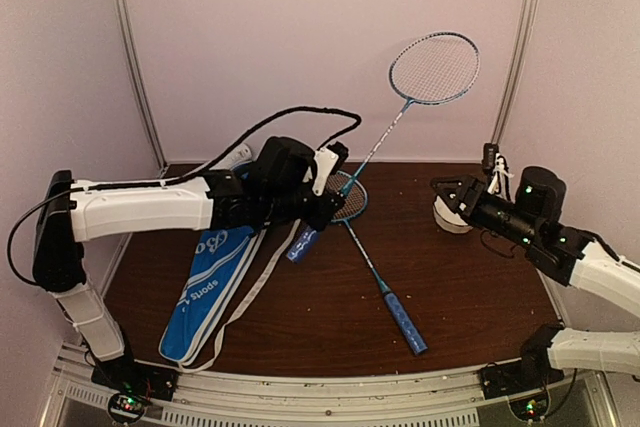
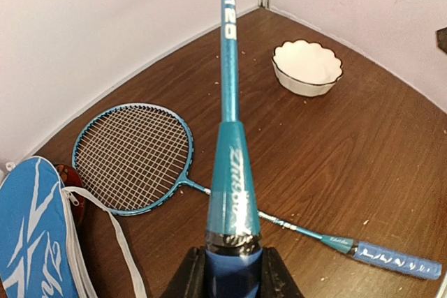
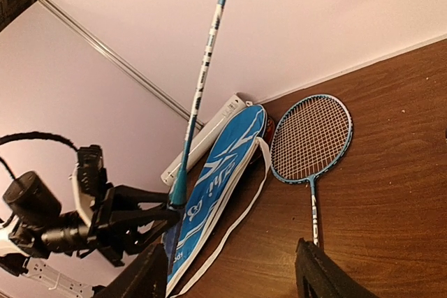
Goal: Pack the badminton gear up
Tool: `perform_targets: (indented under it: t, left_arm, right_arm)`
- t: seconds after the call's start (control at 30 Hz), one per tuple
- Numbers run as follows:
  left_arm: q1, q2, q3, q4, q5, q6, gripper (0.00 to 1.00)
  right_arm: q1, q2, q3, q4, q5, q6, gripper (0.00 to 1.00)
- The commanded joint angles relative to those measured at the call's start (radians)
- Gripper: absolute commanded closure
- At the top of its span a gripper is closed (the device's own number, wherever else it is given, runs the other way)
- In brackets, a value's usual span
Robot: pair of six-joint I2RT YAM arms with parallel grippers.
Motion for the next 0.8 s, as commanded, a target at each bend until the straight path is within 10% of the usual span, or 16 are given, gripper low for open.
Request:
perform_targets:
  t: [0.0, 0.23, 0.77]
  left_arm:
    - [-0.081, -0.040, 0.027, 0.081, -0.234, -0.181, 1.00]
    - [-0.141, -0.054, 0.000, 0.124, -0.303, -0.249, 1.00]
    - [-0.139, -0.218, -0.309, 0.728, 0.320, -0.271, 1.00]
  right_arm:
    - [0.037, 0.125, 0.103, 0.130, 0.082, 0.008, 0.36]
    - [0.091, 0.294, 0.232, 0.186, 0.126, -0.018, 0.30]
    - [0.091, 0.463, 0.252, 0.704, -0.305, 0.101, 0.48]
